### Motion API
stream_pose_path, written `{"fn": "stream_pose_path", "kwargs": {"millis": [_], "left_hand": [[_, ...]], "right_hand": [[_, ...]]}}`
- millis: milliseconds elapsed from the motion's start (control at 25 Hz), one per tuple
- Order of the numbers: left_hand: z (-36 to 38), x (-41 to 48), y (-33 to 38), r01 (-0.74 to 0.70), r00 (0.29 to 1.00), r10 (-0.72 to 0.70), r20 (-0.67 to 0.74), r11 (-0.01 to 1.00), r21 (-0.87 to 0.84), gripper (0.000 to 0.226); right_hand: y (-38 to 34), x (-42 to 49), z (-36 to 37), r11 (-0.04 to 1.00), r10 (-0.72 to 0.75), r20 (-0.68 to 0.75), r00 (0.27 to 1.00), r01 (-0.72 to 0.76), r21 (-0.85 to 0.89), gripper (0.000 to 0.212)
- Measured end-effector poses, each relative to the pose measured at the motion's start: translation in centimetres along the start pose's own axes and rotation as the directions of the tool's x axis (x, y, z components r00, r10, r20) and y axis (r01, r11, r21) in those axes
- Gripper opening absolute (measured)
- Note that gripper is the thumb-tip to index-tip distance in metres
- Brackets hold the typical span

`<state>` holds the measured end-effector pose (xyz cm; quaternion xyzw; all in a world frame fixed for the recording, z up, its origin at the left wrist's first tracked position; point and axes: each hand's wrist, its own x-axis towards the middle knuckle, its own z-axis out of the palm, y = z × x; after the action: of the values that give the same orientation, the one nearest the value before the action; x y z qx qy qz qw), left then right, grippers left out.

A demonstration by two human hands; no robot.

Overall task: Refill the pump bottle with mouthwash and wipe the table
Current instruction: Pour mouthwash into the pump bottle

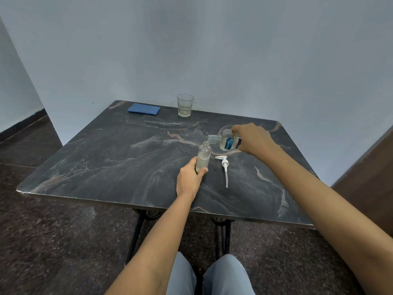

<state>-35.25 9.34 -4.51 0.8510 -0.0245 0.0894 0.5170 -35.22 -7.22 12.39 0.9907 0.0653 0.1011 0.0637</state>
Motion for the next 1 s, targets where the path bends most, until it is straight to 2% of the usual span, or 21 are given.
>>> {"fn": "stream_pose_path", "kwargs": {"millis": [1000], "left_hand": [[-0.06,-0.02,0.13,0.002,1.0,-0.002,0.008,1.0,-0.002,0.038]], "right_hand": [[-0.05,0.43,0.0,0.999,-0.007,-0.005,1.0,0.006,-0.048,0.036]]}}
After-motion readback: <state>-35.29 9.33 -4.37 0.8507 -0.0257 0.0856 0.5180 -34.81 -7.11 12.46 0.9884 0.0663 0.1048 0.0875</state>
